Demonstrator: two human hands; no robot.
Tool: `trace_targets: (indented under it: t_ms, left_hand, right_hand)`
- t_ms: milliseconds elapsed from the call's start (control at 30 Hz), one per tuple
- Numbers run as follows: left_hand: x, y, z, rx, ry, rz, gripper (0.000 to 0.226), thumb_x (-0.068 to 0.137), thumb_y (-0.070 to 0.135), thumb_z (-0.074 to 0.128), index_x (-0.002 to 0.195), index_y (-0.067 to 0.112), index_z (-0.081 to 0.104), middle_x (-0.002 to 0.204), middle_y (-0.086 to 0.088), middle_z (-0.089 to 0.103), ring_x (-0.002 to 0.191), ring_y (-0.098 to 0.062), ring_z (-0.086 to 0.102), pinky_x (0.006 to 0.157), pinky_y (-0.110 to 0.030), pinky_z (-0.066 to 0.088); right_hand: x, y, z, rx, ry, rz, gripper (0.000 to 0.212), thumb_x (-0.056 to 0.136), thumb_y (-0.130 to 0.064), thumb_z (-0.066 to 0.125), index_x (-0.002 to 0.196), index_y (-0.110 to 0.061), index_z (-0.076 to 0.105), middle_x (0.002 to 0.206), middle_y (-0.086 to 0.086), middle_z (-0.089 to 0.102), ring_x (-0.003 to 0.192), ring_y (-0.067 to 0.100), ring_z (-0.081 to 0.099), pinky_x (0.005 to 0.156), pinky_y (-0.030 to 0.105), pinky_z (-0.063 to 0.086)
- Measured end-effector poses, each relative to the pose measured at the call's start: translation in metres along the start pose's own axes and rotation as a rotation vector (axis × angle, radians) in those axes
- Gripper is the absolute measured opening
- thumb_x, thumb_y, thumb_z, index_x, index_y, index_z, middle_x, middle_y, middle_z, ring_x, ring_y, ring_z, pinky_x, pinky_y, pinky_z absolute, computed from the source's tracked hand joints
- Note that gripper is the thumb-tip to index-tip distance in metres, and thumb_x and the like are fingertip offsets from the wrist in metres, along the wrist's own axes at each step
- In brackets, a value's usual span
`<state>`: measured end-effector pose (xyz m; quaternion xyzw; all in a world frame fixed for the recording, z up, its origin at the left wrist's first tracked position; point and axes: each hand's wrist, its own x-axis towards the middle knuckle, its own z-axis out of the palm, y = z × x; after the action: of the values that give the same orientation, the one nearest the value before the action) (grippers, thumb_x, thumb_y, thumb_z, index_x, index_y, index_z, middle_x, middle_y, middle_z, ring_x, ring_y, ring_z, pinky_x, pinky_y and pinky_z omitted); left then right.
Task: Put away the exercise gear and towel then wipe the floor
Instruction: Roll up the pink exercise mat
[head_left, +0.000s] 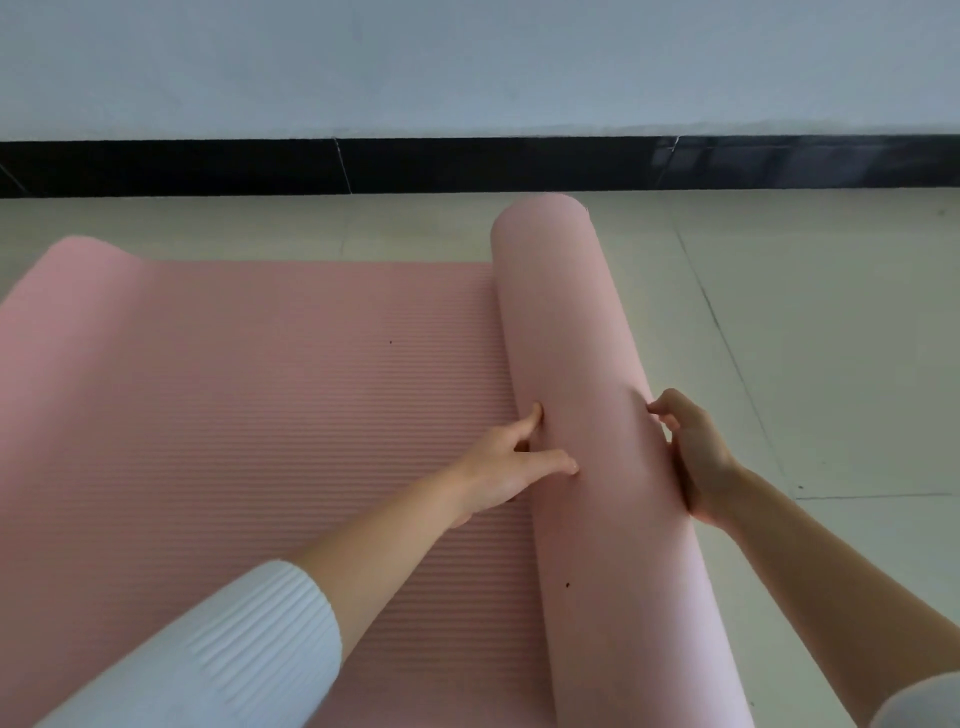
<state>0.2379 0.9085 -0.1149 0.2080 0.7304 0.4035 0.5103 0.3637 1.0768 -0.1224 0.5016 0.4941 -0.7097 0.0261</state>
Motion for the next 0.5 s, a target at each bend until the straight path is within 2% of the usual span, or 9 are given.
trace_targets:
  t_ms: [67, 167, 233, 300, 367, 433, 500]
  left_hand:
    - [0.009, 0.01, 0.019, 0.004, -0.036, 0.018, 0.089, 0.079, 0.033, 0.071, 0.149, 0.03, 0.018, 0.142, 0.012, 0.044, 0.126, -0.005, 0.044, 0.101, -0.023, 0.036]
    - [0.023, 0.019, 0.04, -0.002, -0.064, 0.038, 0.091, 0.078, 0.032, 0.071, 0.15, 0.029, 0.016, 0.145, 0.011, 0.041, 0.13, -0.007, 0.041, 0.108, -0.029, 0.034]
    - [0.03, 0.02, 0.048, -0.008, -0.053, 0.042, 0.094, 0.076, 0.032, 0.073, 0.15, 0.029, 0.016, 0.145, 0.013, 0.04, 0.131, -0.008, 0.04, 0.109, -0.031, 0.033]
    - [0.034, 0.016, 0.052, -0.008, -0.03, 0.04, 0.095, 0.074, 0.033, 0.075, 0.149, 0.031, 0.018, 0.142, 0.013, 0.044, 0.129, -0.008, 0.043, 0.106, -0.029, 0.036]
    - [0.034, 0.012, 0.051, -0.016, -0.021, 0.019, 0.091, 0.076, 0.031, 0.073, 0.148, 0.035, 0.019, 0.137, 0.014, 0.048, 0.121, -0.006, 0.049, 0.097, -0.025, 0.04]
    - [0.034, 0.006, 0.045, -0.027, -0.026, -0.004, 0.085, 0.078, 0.028, 0.068, 0.147, 0.039, 0.02, 0.126, 0.015, 0.058, 0.113, -0.004, 0.054, 0.087, -0.024, 0.043]
    - [0.033, 0.002, 0.036, -0.016, -0.025, -0.02, 0.078, 0.08, 0.025, 0.063, 0.146, 0.042, 0.025, 0.112, 0.014, 0.065, 0.108, -0.006, 0.056, 0.084, -0.026, 0.045]
  right_hand:
    - [-0.003, 0.0, -0.022, -0.001, 0.031, -0.008, 0.035, 0.063, -0.044, 0.05, 0.084, -0.019, 0.064, 0.074, 0.009, 0.058, 0.069, 0.027, 0.054, 0.07, 0.034, 0.039]
    - [-0.006, 0.0, -0.051, 0.008, 0.094, -0.002, 0.041, 0.066, -0.044, 0.057, 0.093, -0.015, 0.065, 0.078, 0.009, 0.054, 0.07, 0.027, 0.049, 0.068, 0.033, 0.036]
    - [-0.008, 0.001, -0.065, -0.007, 0.114, -0.032, 0.032, 0.078, -0.04, 0.06, 0.098, -0.016, 0.064, 0.083, 0.006, 0.056, 0.069, 0.025, 0.051, 0.061, 0.03, 0.04]
    - [-0.007, 0.003, -0.075, -0.052, 0.124, -0.087, 0.029, 0.085, -0.038, 0.062, 0.107, -0.019, 0.062, 0.103, 0.004, 0.061, 0.089, 0.023, 0.058, 0.074, 0.039, 0.05]
    - [-0.008, 0.002, -0.077, -0.128, 0.155, -0.135, 0.032, 0.081, -0.042, 0.069, 0.107, -0.022, 0.065, 0.116, -0.004, 0.06, 0.11, 0.021, 0.053, 0.095, 0.05, 0.045]
    - [-0.011, -0.003, -0.073, -0.17, 0.195, -0.197, 0.028, 0.077, -0.042, 0.073, 0.099, -0.024, 0.07, 0.112, -0.012, 0.062, 0.115, 0.017, 0.049, 0.103, 0.049, 0.039]
    - [-0.01, -0.007, -0.066, -0.171, 0.228, -0.265, 0.02, 0.078, -0.04, 0.072, 0.09, -0.024, 0.075, 0.105, -0.019, 0.064, 0.116, 0.014, 0.05, 0.106, 0.045, 0.037]
